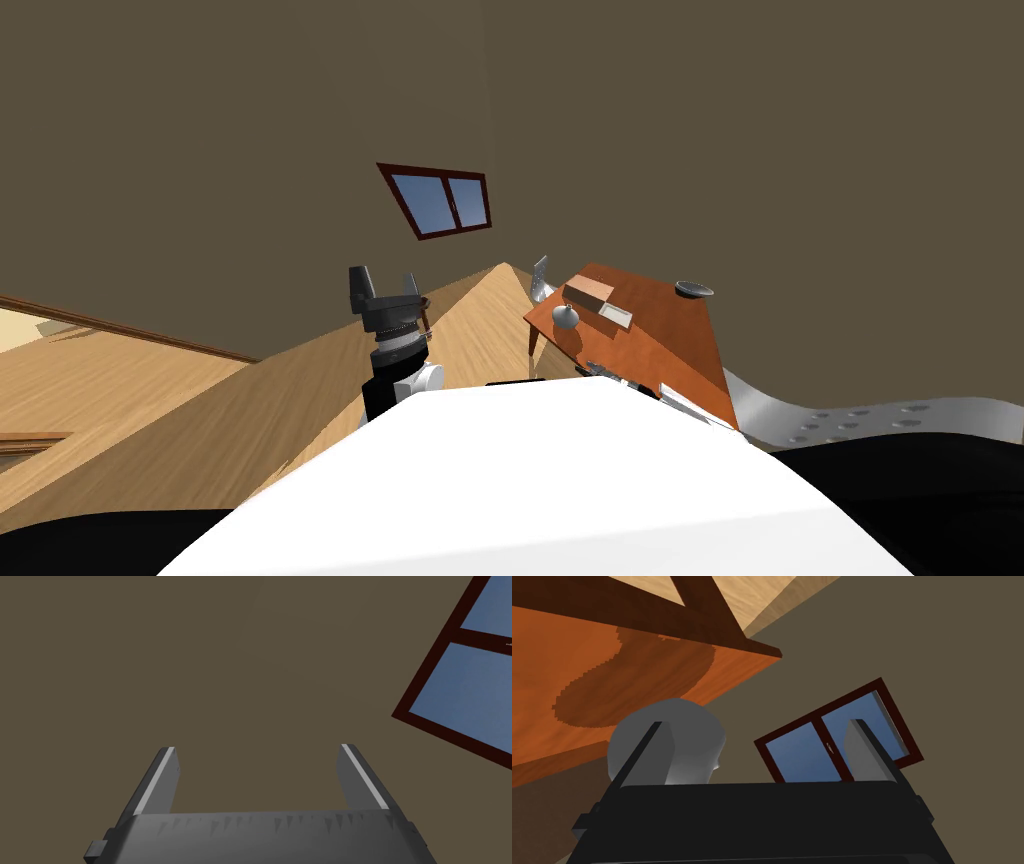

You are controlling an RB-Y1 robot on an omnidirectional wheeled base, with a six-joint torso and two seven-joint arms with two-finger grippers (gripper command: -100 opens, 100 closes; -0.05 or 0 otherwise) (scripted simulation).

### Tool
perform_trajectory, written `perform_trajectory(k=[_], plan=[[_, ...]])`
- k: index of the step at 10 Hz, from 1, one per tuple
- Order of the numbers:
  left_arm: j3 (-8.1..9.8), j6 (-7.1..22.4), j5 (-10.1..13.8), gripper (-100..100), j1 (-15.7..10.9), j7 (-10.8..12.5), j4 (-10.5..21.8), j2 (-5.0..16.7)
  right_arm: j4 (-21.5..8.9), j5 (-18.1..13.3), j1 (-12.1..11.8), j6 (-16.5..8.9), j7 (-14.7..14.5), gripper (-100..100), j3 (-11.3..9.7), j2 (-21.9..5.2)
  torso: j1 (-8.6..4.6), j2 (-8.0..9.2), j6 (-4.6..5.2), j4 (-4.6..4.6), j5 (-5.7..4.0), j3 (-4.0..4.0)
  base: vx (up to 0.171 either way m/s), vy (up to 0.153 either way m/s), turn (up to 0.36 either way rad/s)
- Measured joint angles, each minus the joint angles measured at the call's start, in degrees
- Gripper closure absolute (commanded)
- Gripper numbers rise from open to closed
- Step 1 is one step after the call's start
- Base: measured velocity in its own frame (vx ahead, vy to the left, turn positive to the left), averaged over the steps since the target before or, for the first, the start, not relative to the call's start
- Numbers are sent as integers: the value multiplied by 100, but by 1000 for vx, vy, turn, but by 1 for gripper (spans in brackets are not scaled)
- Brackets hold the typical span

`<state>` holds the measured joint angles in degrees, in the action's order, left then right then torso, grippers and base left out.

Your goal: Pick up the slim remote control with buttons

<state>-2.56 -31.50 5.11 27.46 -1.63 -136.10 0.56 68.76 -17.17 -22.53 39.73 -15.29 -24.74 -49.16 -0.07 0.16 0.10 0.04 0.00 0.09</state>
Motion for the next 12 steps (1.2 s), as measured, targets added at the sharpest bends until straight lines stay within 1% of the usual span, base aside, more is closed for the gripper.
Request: perform_trajectory(k=[1,2,3,4,5,6,7,9,10,11,12], plan=[[0,0,0,0,-1,0,0,0,-334,-89,-19,78,-56,-100,-95,-77,-5,2,-3,0,0,1,-34,-59,347],[0,0,0,0,-1,0,0,0,-690,-213,21,129,-60,-100,-250,-236,-15,6,-4,2,-1,4,-25,-49,126],[0,0,0,0,0,0,0,0,-710,-282,4,43,-35,-100,-334,-331,-10,5,1,2,-2,3,-20,-43,210],[0,0,0,0,-1,0,0,0,-879,-384,3,-30,-33,-100,-453,-433,-10,4,-3,1,-1,2,-27,-70,380],[0,0,0,0,-1,0,0,1,-1038,-529,40,-134,-5,-100,-629,-571,-18,3,-6,2,-3,2,-19,-62,111],[1,0,0,0,1,0,0,0,-1040,-585,25,-225,64,-100,-705,-722,-16,1,2,1,-3,1,-7,-27,-50],[1,0,0,0,1,0,0,0,-1122,-597,5,-220,51,-100,-710,-722,-4,-1,4,0,-2,0,-9,-32,159],[0,0,0,0,0,0,0,0,-1607,-730,115,-87,-6,-100,-853,-776,-8,-2,0,0,-2,-1,-18,-55,188],[0,0,0,0,0,0,0,1,-2081,-832,255,28,-51,-100,-960,-766,-18,-1,-3,1,-3,0,-18,-63,94],[1,0,0,0,1,0,0,1,-1999,-879,212,-52,-3,-100,-1021,-886,-15,-1,2,1,-4,0,-6,-24,-30],[1,0,0,0,1,0,0,0,-1835,-880,131,-167,47,-100,-1025,-973,-2,-3,4,0,-2,-1,-15,-37,152]])
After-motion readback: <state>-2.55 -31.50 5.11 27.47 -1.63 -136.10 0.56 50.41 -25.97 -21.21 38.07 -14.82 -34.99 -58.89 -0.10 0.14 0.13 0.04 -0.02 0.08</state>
